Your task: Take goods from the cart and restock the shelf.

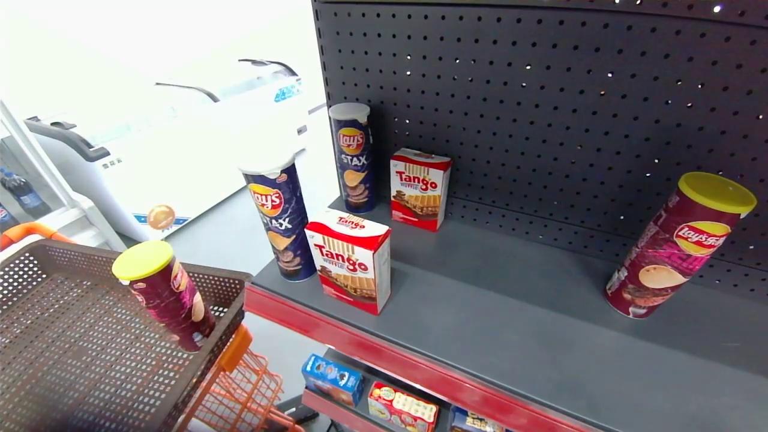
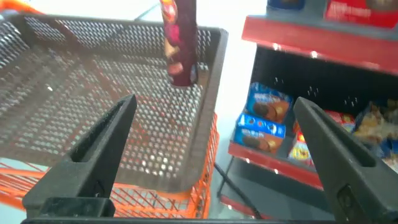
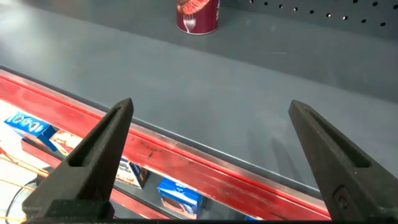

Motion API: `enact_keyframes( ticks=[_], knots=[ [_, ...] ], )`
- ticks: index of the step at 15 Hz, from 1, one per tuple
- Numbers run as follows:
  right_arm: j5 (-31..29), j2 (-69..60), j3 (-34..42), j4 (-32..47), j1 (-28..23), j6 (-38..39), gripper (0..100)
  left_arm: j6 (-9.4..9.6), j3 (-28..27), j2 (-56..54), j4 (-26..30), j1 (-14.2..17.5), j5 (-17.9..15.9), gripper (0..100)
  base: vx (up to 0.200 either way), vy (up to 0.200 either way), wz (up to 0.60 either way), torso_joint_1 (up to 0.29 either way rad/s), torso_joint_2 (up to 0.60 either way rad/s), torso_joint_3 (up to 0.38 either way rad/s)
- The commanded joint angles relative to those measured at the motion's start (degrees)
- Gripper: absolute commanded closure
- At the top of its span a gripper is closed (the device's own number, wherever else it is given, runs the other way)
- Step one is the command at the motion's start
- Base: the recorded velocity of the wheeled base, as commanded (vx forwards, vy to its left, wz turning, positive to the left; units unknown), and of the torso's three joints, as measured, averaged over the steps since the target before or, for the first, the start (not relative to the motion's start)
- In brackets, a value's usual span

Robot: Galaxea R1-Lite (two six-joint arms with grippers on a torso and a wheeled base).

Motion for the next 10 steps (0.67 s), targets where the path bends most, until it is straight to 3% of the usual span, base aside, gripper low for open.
enact_keyframes(
  ticks=[1,2,3,5,7,8,10],
  knots=[
    [0.0,0.0,0.0,0.0,0.0,0.0,0,-0.05,-8.7,5.6,2.9,-0.4,2.2,0,0.0,0.0,0.0,0.0,0.0,0.0],
    [0.0,0.0,0.0,-0.1,0.0,0.0,0,0.13,-14.8,12.2,4.9,-0.1,2.3,0,0.0,0.0,0.0,0.0,0.0,0.0],
    [0.0,0.0,0.0,0.0,0.0,0.0,0,0.48,-16.7,17.0,4.9,0.1,2.4,0,0.0,0.0,0.0,0.0,0.0,0.0],
    [0.0,0.0,0.0,0.0,0.0,0.0,0,2.32,-17.7,23.3,4.2,0.4,4.1,0,0.0,0.0,0.0,0.0,0.0,0.0],
    [0.0,0.0,0.0,-0.1,0.0,0.0,0,2.85,-19.9,30.0,4.1,0.5,10.6,0,0.0,0.0,0.0,0.0,0.0,0.0],
    [0.0,0.0,0.0,0.0,0.0,0.0,0,2.85,-20.3,31.8,4.2,0.3,12.2,0,0.0,0.0,0.0,0.0,0.0,0.0],
    [0.0,0.0,0.0,0.0,0.0,0.0,0,2.5,-20.1,35.2,4.0,1.7,12.1,0,0.0,0.0,0.0,0.0,0.0,0.0]
  ],
)
